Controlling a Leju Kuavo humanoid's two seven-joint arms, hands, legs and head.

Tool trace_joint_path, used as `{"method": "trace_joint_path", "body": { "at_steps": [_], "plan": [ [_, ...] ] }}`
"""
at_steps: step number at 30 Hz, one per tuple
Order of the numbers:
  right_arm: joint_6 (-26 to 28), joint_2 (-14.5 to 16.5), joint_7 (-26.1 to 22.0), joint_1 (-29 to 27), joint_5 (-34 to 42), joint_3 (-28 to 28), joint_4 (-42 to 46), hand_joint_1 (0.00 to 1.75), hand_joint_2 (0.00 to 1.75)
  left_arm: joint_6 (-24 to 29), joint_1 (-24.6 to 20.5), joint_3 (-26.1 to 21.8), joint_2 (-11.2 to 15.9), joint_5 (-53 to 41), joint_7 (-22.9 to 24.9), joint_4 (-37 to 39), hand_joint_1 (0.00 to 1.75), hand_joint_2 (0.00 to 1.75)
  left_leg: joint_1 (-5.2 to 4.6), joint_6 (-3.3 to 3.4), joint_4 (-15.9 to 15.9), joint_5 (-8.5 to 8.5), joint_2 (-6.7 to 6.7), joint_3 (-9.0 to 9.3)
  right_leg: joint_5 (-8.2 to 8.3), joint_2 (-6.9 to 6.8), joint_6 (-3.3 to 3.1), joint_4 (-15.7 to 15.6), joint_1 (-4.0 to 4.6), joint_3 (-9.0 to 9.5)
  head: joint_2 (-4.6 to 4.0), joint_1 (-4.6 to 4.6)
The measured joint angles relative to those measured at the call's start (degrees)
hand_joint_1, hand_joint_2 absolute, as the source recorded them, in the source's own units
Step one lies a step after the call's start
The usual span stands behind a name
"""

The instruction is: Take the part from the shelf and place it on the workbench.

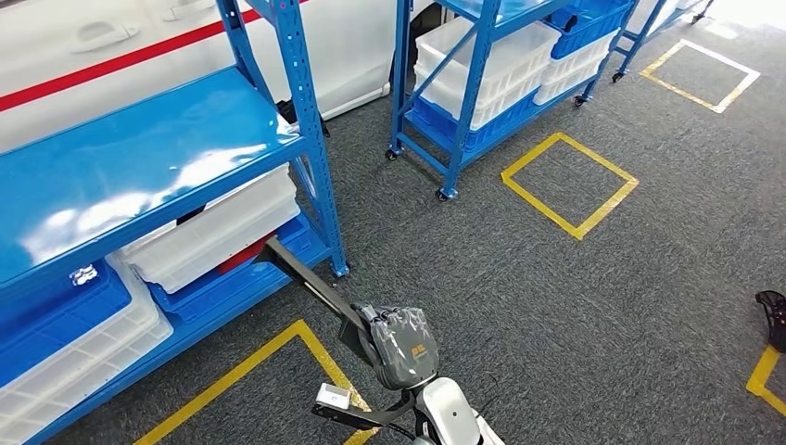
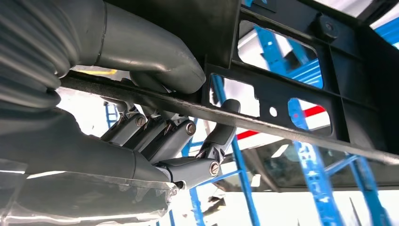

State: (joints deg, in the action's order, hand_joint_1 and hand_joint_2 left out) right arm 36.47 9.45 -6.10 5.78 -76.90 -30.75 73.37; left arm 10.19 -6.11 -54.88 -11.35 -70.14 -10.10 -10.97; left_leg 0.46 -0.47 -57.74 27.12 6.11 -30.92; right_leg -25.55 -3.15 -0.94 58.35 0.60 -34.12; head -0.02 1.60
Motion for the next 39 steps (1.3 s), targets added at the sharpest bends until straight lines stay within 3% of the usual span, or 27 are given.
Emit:
{"method": "trace_joint_path", "body": {
  "at_steps": [1, 3, 5, 6, 7, 8, 9, 11, 13, 14, 16, 18, 20, 22, 23, 25, 26, 27, 29, 31, 33, 35, 37, 38, 39],
  "plan": [
    [0.0, 0.04, -0.03, 0.05, 0.19, 0.02, -0.01, 1.75, 1.75, -0.11, -0.04, -0.01, 0.02, -0.03, 0.03, 0.0, 0.0, 1.75, 0.06, -0.3, -0.08, 0.29, -0.15, 0.18, 0.23, 0.64, -0.29, -0.38, -0.17, 0.17, 0.0, 0.0],
    [0.01, 0.21, -0.14, 0.42, 0.52, 0.0, -0.15, 1.75, 1.75, -0.24, -0.07, -0.03, 0.07, -0.08, 0.13, 0.0, 0.0, 1.75, 0.19, -0.76, -3.02, 2.51, -2.33, -0.78, 0.77, 1.94, -0.91, -1.15, -0.64, 0.54, 0.0, 0.0],
    [0.01, 0.42, -0.27, 0.86, 0.79, -0.06, -0.45, 1.75, 1.75, -0.25, 0.05, -0.04, 0.17, -0.06, 0.28, 0.0, 0.0, 1.75, 0.35, -0.99, -10.33, 6.22, -4.93, -4.07, 0.97, 3.28, -1.22, -1.27, -0.79, 0.56, 0.0, 0.0],
    [0.0, 0.48, -0.34, 0.96, 0.89, -0.09, -0.63, 1.75, 1.75, -0.25, 0.18, -0.05, 0.23, -0.01, 0.34, 0.0, 0.0, 1.75, 0.37, -1.12, -13.89, 7.45, -5.4, -5.82, 0.98, 4.03, -1.28, -1.22, -0.79, 0.54, 0.0, 0.0],
    [-0.01, 0.5, -0.4, 0.99, 0.99, -0.1, -0.84, 1.75, 1.75, -0.25, 0.29, -0.08, 0.29, 0.05, 0.37, 0.0, 0.0, 1.75, 0.39, -1.24, -15.83, 7.6, -5.59, -6.89, 0.97, 4.85, -1.28, -1.14, -0.79, 0.54, 0.0, 0.0],
    [-0.01, 0.5, -0.48, 1.03, 1.08, -0.11, -1.03, 1.75, 1.75, -0.24, 0.38, -0.12, 0.33, 0.11, 0.38, 0.0, 0.0, 1.75, 0.46, -1.33, -15.52, 6.56, -5.68, -6.96, 0.92, 5.7, -1.22, -1.0, -0.83, 0.56, 0.0, 0.0],
    [-0.01, 0.5, -0.55, 1.1, 1.18, -0.14, -1.19, 1.75, 1.75, -0.23, 0.42, -0.2, 0.38, 0.16, 0.38, 0.0, 0.0, 1.75, 0.59, -1.38, -12.77, 4.45, -5.91, -5.91, 0.83, 6.57, -1.08, -0.78, -0.89, 0.59, 0.0, 0.0],
    [0.01, 0.51, -0.71, 1.41, 1.53, -0.21, -1.42, 1.75, 1.75, -0.23, 0.48, -0.41, 0.45, 0.22, 0.38, 0.0, 0.0, 1.75, 1.06, -1.45, -4.89, 0.66, -8.22, -2.68, 0.51, 8.12, -0.55, -0.02, -0.94, 0.34, 0.0, 0.0],
    [0.07, 0.53, -1.0, 1.84, 2.06, -0.3, -1.67, 1.75, 1.75, -0.23, 0.53, -0.58, 0.5, 0.25, 0.38, 0.0, 0.0, 1.75, 1.24, -1.17, -1.15, -0.29, -10.38, -1.18, 0.46, 9.37, 0.19, 0.58, -0.98, -0.36, 0.0, 0.0],
    [0.1, 0.54, -1.15, 2.03, 2.34, -0.33, -1.84, 1.75, 1.75, -0.23, 0.52, -0.68, 0.53, 0.27, 0.39, 0.0, 0.0, 1.75, 1.08, -0.89, -1.05, -0.13, -10.52, -1.17, 0.6, 9.94, 0.56, 0.66, -1.05, -0.69, 0.0, 0.0],
    [0.15, 0.55, -1.37, 2.24, 2.77, -0.35, -2.19, 1.75, 1.75, -0.22, 0.44, -0.84, 0.54, 0.32, 0.43, 0.0, 0.0, 1.75, 1.08, -0.08, -0.82, -0.47, -9.31, -1.13, 0.71, 10.45, 1.24, 0.73, -1.22, -1.06, 0.0, 0.0],
    [0.15, 0.57, -1.49, 2.61, 2.96, -0.36, -2.52, 1.75, 1.75, -0.22, 0.39, -0.91, 0.5, 0.34, 0.44, 0.0, 0.0, 1.75, 1.18, 0.79, -0.31, -0.78, -7.87, -0.96, -0.99, 7.92, 1.73, 3.42, -1.1, -2.43, 0.0, -0.01],
    [0.13, 0.68, -1.58, 3.09, 3.05, -0.45, -2.88, 1.75, 1.75, -0.21, 0.5, -0.96, 0.5, 0.34, 0.44, 0.0, 0.0, 1.75, 0.94, 1.29, -0.16, -0.8, -6.26, -0.94, -4.49, 4.59, 2.08, 10.34, -1.07, -5.86, 0.0, -0.02],
    [0.16, 0.78, -1.62, 3.28, 3.14, -0.56, -3.32, 1.75, 1.75, -0.17, 0.64, -1.0, 0.53, 0.33, 0.44, 0.0, 0.0, 1.75, 0.73, 1.4, -0.18, -0.69, -4.63, -0.98, -6.38, 3.57, 2.28, 16.29, -1.27, -8.83, 0.0, -0.02],
    [0.21, 0.79, -1.62, 3.27, 3.19, -0.58, -3.56, 1.75, 1.75, -0.13, 0.63, -1.02, 0.55, 0.29, 0.44, 0.0, 0.0, 1.75, 0.67, 1.4, -0.18, -0.63, -3.9, -0.94, -5.81, 3.38, 2.28, 16.43, -1.34, -8.87, 0.0, -0.02],
    [0.35, 0.78, -1.62, 3.28, 3.35, -0.59, -3.91, 1.75, 1.75, -0.05, 0.53, -1.03, 0.52, 0.17, 0.44, 0.0, 0.0, 1.75, 0.62, 1.24, -0.18, -0.44, -2.65, -0.7, -2.41, 2.4, 1.96, 10.47, -1.3, -5.6, 0.0, -0.02],
    [0.45, 0.78, -1.62, 3.31, 3.45, -0.58, -3.98, 1.75, 1.75, -0.04, 0.5, -1.03, 0.48, 0.11, 0.44, 0.0, 0.0, 1.75, 0.56, 1.07, -0.19, -0.3, -2.12, -0.52, -1.03, 0.88, 1.62, 6.29, -1.04, -3.32, 0.0, -0.02],
    [0.58, 0.79, -1.62, 3.35, 3.55, -0.58, -4.01, 1.75, 1.75, -0.04, 0.49, -1.03, 0.42, 0.04, 0.44, 0.0, 0.0, 1.75, 0.44, 0.82, -0.21, -0.15, -1.62, -0.37, -0.12, -0.34, 1.2, 3.01, -0.68, -1.59, 0.0, -0.02],
    [0.94, 0.78, -1.62, 3.38, 3.71, -0.56, -4.06, 1.75, 1.75, -0.05, 0.52, -1.03, 0.34, -0.09, 0.41, 0.0, 0.0, 1.75, 0.25, 0.21, -0.2, 0.11, -0.61, -0.15, 0.02, -1.49, 0.49, 0.4, 0.0, -0.44, 0.0, -0.02],
    [1.2, 0.73, -1.62, 3.22, 3.8, -0.56, -4.13, 1.75, 1.75, -0.05, 0.49, -1.03, 0.26, -0.2, 0.37, 0.0, 0.0, 1.75, 0.26, -0.49, -0.12, 0.4, 0.22, 0.12, 0.27, 0.04, -0.09, 0.05, -0.02, -0.51, 0.0, -0.02],
    [1.49, 0.67, -1.63, 3.02, 3.92, -0.53, -4.17, 1.75, 1.75, -0.04, 0.44, -1.02, 0.21, -0.28, 0.27, 0.0, 0.0, 1.75, 0.43, -1.04, -1.93, 1.9, -1.61, -0.39, 0.66, 1.45, -0.73, -0.6, -0.43, -0.22, 0.0, -0.02],
    [1.81, 0.63, -1.68, 2.83, 4.02, -0.49, -4.18, 1.75, 1.75, -0.02, 0.59, -1.01, 0.21, -0.39, 0.19, 0.0, 0.0, 1.75, 0.58, -1.31, -8.39, 5.38, -4.6, -3.28, 0.82, 2.82, -1.15, -0.85, -0.61, -0.04, 0.0, -0.01],
    [1.98, 0.49, -1.73, 2.33, 4.07, -0.44, -4.19, 1.75, 1.75, -0.03, 0.79, -1.02, 0.21, -0.57, 0.12, 0.0, 0.0, 1.75, 0.6, -1.49, -15.45, 7.86, -5.56, -6.84, 0.8, 4.41, -1.31, -0.79, -0.55, -0.01, 0.0, -0.02],
    [2.04, 0.37, -1.73, 1.94, 4.09, -0.39, -4.18, 1.75, 1.75, -0.03, 0.8, -1.02, 0.21, -0.7, 0.08, 0.0, 0.0, 1.75, 0.61, -1.54, -16.55, 7.52, -5.67, -7.58, 0.77, 5.27, -1.3, -0.72, -0.54, 0.04, 0.0, -0.02],
    [2.09, 0.27, -1.73, 1.53, 4.09, -0.36, -4.15, 1.75, 1.75, -0.03, 0.78, -1.02, 0.21, -0.82, 0.04, 0.0, 0.0, 1.75, 0.64, -1.53, -15.18, 5.98, -5.76, -7.17, 0.72, 6.14, -1.22, -0.6, -0.56, 0.11, 0.0, -0.02]
  ]
}}
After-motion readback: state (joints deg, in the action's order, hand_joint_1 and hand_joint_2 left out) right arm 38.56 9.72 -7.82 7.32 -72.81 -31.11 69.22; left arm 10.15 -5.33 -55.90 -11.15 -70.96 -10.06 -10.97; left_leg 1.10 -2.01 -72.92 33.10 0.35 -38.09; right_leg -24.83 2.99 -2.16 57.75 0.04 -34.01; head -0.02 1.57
